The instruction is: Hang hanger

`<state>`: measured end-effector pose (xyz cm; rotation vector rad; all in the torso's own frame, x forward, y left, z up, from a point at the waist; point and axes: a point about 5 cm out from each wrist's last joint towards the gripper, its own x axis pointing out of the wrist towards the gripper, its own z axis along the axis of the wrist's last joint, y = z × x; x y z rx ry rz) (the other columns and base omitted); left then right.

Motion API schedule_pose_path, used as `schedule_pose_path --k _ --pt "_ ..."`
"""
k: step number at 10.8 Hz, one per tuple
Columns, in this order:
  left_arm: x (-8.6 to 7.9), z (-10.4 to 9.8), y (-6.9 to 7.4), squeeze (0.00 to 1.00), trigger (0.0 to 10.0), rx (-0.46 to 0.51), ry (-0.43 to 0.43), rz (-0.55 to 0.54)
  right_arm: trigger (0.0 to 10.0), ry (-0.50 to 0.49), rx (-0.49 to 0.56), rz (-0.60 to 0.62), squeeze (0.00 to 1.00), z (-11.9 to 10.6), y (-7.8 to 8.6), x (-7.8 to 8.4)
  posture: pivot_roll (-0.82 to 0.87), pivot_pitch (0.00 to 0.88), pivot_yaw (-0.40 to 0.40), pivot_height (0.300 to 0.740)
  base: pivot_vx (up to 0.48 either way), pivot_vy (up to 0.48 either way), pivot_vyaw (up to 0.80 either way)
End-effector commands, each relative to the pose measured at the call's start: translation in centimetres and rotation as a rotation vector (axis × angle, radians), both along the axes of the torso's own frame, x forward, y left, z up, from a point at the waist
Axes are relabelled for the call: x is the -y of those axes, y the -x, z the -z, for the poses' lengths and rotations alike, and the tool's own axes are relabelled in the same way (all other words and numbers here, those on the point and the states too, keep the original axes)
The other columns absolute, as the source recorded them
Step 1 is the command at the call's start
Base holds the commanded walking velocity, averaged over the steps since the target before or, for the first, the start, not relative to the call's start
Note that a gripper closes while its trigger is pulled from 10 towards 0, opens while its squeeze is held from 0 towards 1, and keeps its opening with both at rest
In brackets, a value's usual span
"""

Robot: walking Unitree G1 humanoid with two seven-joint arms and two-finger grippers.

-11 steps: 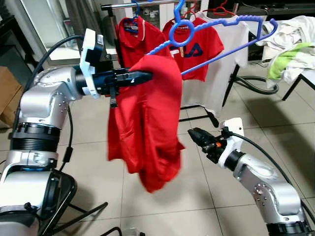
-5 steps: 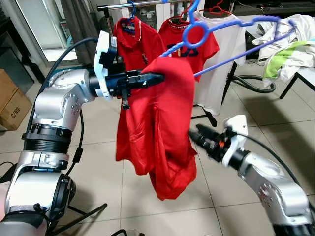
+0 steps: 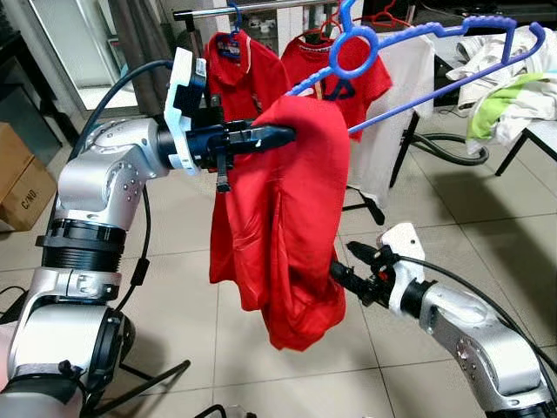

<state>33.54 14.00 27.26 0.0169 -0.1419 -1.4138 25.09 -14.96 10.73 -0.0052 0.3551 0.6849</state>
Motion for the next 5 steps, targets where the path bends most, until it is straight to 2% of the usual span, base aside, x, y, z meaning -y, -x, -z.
schedule_pose_path --k 1,2,4,5 --pt "-0.3 -1.7 0.2 0.00 0.0 0.060 0.013 -0.002 10.0 0.011 -0.017 0.029 1.00 0.3 0.0 0.2 -0.05 0.000 0.117 0.740 0.000 0.000 0.00" --pt "-0.7 -1.8 0.1 0.00 0.0 0.064 0.013 -0.013 10.0 -0.026 -0.020 0.039 0.00 0.1 -0.1 0.2 -0.05 0.000 0.117 0.740 0.000 0.000 0.00" --pt "-1.1 -1.7 -0.2 0.00 0.0 0.069 -0.002 -0.048 10.0 -0.076 0.021 -0.014 0.00 -0.9 0.5 0.2 -0.05 0.000 0.117 0.740 0.000 0.000 0.00" --pt "-1.2 -1.7 -0.2 0.00 0.0 0.068 -0.001 -0.049 10.0 -0.053 0.028 -0.045 0.00 -1.0 0.9 0.5 -0.05 0.000 0.118 0.740 0.000 0.000 0.00"
